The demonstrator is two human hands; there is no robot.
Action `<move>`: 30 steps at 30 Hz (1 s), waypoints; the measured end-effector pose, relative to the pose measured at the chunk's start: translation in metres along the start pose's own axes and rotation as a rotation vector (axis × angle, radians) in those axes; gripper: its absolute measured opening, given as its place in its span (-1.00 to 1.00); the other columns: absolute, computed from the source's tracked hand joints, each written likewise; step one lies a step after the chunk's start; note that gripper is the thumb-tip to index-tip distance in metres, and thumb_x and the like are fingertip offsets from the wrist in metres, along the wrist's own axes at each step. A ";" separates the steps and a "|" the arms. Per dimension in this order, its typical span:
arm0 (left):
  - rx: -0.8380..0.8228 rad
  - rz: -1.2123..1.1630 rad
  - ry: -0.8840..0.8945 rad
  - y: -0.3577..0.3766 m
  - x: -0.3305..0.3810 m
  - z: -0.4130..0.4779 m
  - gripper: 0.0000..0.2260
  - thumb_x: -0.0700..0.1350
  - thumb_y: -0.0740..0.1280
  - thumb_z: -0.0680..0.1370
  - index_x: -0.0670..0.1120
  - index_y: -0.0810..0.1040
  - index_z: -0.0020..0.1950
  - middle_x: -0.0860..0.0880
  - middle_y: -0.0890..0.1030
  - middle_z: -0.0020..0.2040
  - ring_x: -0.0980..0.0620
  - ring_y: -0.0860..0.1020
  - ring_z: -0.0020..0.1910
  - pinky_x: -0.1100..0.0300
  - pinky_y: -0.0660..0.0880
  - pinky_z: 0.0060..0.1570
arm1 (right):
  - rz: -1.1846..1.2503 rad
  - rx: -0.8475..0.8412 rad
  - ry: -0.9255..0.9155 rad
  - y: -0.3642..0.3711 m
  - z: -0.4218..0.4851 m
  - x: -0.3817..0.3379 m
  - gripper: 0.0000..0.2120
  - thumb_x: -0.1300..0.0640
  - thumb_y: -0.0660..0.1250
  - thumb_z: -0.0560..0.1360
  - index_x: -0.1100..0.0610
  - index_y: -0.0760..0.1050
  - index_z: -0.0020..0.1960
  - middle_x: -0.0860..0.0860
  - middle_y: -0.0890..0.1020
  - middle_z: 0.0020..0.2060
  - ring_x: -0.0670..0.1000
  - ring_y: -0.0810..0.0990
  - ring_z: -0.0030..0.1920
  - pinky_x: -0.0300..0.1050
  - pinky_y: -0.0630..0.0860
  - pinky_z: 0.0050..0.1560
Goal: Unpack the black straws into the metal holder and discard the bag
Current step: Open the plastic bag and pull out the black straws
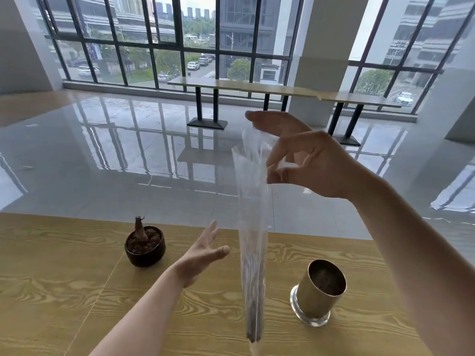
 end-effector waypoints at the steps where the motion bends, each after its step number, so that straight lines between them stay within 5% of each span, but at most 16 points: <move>1: -0.034 -0.018 -0.021 0.002 -0.002 0.005 0.24 0.33 0.60 0.11 0.13 -0.03 0.62 -0.05 0.13 0.62 -0.05 0.12 0.58 0.05 0.13 0.46 | 0.040 0.025 0.001 -0.003 -0.002 0.003 -0.89 0.21 0.52 0.40 0.22 0.63 -0.16 0.13 0.35 0.51 0.06 0.29 0.55 0.15 0.37 0.47; 4: -0.116 -0.070 -0.048 0.009 -0.008 0.013 0.09 0.33 0.57 0.20 0.05 0.14 0.60 -0.09 0.37 0.53 -0.10 0.28 0.53 -0.18 0.03 0.54 | 0.180 0.101 0.010 -0.015 -0.010 0.014 -0.83 0.12 0.54 0.41 0.20 0.62 -0.13 0.11 0.30 0.55 0.10 0.30 0.55 0.21 0.42 0.42; 7: -0.191 -0.034 0.006 0.019 -0.001 0.013 -0.21 0.30 0.47 0.36 -0.06 0.40 0.48 -0.09 0.52 0.41 -0.08 0.45 0.42 -0.08 0.28 0.41 | 0.258 0.209 0.031 -0.027 -0.019 0.028 -0.88 0.13 0.56 0.39 0.00 0.66 -0.13 0.07 0.31 0.56 0.11 0.36 0.51 0.22 0.38 0.45; 9: -0.155 -0.044 0.025 0.018 0.001 0.014 -0.24 0.31 0.49 0.34 -0.23 0.54 0.30 -0.14 0.61 0.23 -0.11 0.55 0.24 -0.04 0.37 0.29 | 0.284 0.341 0.097 -0.036 -0.026 0.039 -0.84 0.15 0.57 0.36 -0.07 0.65 -0.15 0.02 0.35 0.54 0.09 0.43 0.47 0.25 0.35 0.46; 13: -0.122 -0.197 -0.012 0.008 -0.012 0.010 -0.35 0.16 0.54 0.39 -0.36 0.53 0.16 -0.34 0.55 0.08 -0.23 0.53 0.02 -0.09 0.47 0.06 | 0.329 0.646 0.323 -0.048 -0.038 0.063 -0.78 0.24 0.61 0.31 0.01 0.67 -0.13 -0.07 0.42 0.49 0.08 0.48 0.41 0.06 0.64 0.12; 16: -0.240 -0.334 -0.066 0.010 -0.011 0.004 -0.55 -0.10 0.47 0.51 -0.38 0.44 0.23 -0.41 0.52 0.20 -0.30 0.52 0.11 -0.10 0.58 0.01 | 0.391 0.743 0.377 -0.047 -0.036 0.069 -0.84 0.25 0.49 0.34 0.12 0.63 -0.09 -0.11 0.43 0.45 0.09 0.52 0.35 -0.13 0.64 -0.10; 18: -0.363 -0.364 -0.093 0.015 -0.008 -0.002 -0.52 -0.23 0.42 0.52 -0.31 0.39 0.40 -0.42 0.49 0.31 -0.35 0.53 0.21 -0.15 0.58 0.12 | 0.371 0.741 0.398 -0.043 -0.031 0.071 -0.85 0.28 0.48 0.37 0.05 0.61 -0.17 -0.18 0.42 0.40 0.03 0.52 0.32 -0.16 0.65 -0.13; 20: -0.386 -0.341 -0.120 0.018 -0.007 -0.005 -0.50 -0.28 0.49 0.46 -0.25 0.47 0.38 -0.42 0.55 0.26 -0.30 0.62 0.15 -0.11 0.60 0.09 | 0.375 0.699 0.414 -0.039 -0.026 0.077 -0.84 0.28 0.47 0.47 0.03 0.61 -0.12 -0.16 0.50 0.29 0.06 0.56 0.29 0.02 0.69 0.02; 22: -0.308 -0.360 -0.118 0.019 -0.007 -0.005 -0.56 -0.30 0.54 0.40 -0.27 0.57 0.26 -0.39 0.62 0.16 -0.26 0.68 0.03 -0.07 0.64 -0.02 | 0.403 0.657 0.411 -0.034 -0.026 0.083 -0.84 0.21 0.42 0.55 0.03 0.61 0.11 -0.04 0.54 0.26 0.12 0.58 0.29 0.18 0.65 0.12; 25: -0.186 -0.511 -0.036 0.020 -0.007 -0.007 -0.64 -0.34 0.53 0.39 -0.26 0.60 0.17 -0.34 0.68 0.05 -0.21 0.70 -0.08 -0.07 0.66 -0.12 | 0.506 0.655 0.467 -0.031 -0.049 0.100 -0.40 -0.01 0.40 0.55 -0.12 0.27 0.53 -0.11 0.35 0.43 0.06 0.56 0.31 0.14 0.63 0.13; 27: -0.104 -0.605 0.041 0.018 -0.005 -0.008 -0.65 -0.36 0.47 0.43 -0.28 0.55 0.20 -0.34 0.68 0.04 -0.20 0.70 -0.10 -0.07 0.66 -0.11 | 0.542 0.708 0.534 -0.023 -0.080 0.111 -0.31 -0.18 0.33 0.54 -0.05 0.18 0.58 -0.07 0.43 0.43 0.11 0.56 0.32 0.15 0.59 0.19; 30: -0.023 -0.687 0.132 0.014 0.003 -0.006 -0.62 -0.36 0.42 0.46 -0.32 0.48 0.27 -0.38 0.65 0.08 -0.22 0.70 -0.08 -0.04 0.66 -0.09 | 0.680 0.833 0.637 0.017 -0.135 0.127 -0.21 -0.40 0.29 0.42 0.13 0.39 0.44 0.13 0.67 0.22 0.20 0.60 0.27 0.19 0.54 0.22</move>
Point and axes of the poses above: each hand's wrist, its own z-axis towards the middle knuckle, its own y-axis out of the palm, x = y × z, the point moved 4 cm from there along z, towards the middle knuckle
